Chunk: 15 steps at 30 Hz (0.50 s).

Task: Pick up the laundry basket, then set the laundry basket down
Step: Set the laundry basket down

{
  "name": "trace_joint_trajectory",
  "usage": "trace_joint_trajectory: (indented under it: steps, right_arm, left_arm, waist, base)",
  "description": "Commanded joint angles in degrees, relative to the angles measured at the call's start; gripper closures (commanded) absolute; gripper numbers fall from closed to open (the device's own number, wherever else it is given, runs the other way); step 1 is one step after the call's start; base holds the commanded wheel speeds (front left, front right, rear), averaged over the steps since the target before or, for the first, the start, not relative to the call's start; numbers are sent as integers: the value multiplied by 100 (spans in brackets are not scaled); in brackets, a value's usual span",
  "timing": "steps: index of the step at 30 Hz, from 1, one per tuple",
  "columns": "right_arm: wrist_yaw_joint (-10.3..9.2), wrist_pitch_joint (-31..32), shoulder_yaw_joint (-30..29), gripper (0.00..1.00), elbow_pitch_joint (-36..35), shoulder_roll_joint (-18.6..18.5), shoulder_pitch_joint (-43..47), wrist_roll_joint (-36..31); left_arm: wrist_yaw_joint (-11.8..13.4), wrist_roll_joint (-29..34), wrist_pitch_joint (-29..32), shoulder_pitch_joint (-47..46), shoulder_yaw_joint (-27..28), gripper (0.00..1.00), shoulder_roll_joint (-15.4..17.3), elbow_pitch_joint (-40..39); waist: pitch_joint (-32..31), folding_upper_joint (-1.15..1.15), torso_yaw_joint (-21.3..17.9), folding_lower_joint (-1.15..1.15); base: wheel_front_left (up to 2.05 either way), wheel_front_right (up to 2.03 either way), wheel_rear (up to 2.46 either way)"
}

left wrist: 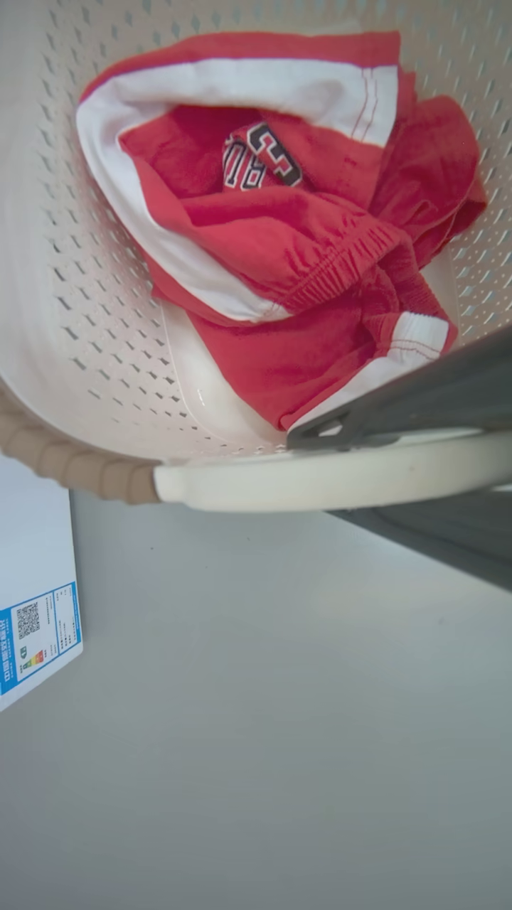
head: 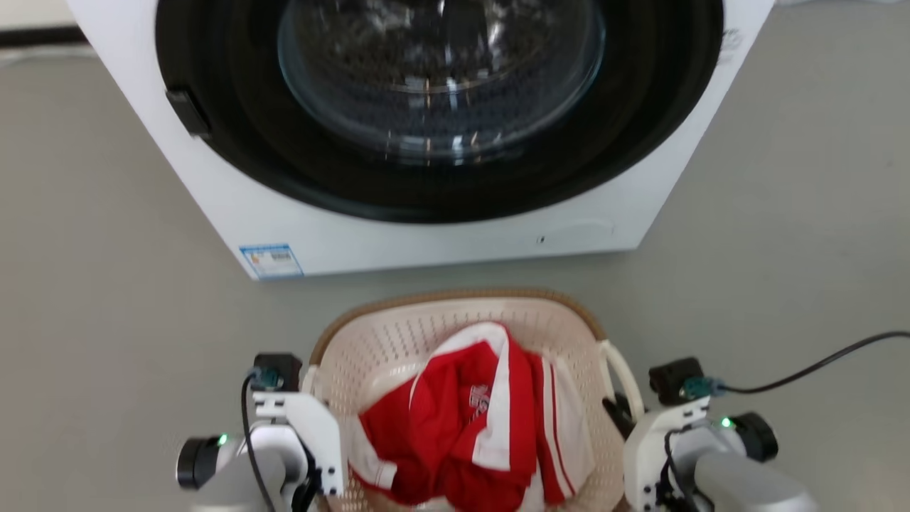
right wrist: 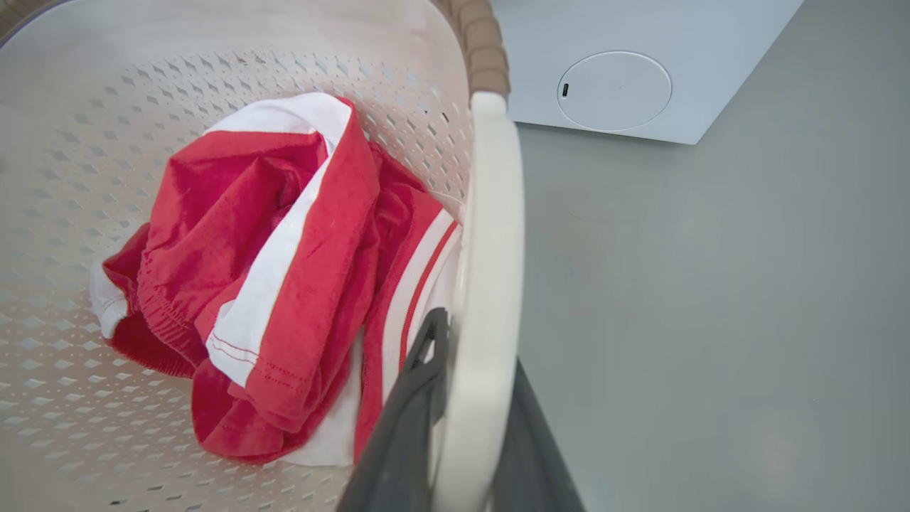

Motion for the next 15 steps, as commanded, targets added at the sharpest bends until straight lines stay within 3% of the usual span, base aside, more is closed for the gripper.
trace_joint_trajectory:
  steps: [1,11,15]
  right_arm:
    - [145,-199,75,100,-147,41,-130,-130]
    - [145,-451,-16,100,-265,-242,-766,-282]
    - [145,-461,-313,100,-486,-443,-1034,-545]
  left_arm:
    - [46,105,-117,-398,45,100,62,-103]
    - [305,245,-495,-1116,-28,100,-30,-166]
    - [399,286,-664,-1401,-23,100,-53,-206]
  waist:
    - [488,0,70,0]
    - [1736,0,190,0]
    - [2207,0,223,0]
  base:
    - [0,0,0]
    - [0,0,0]
    - [0,0,0]
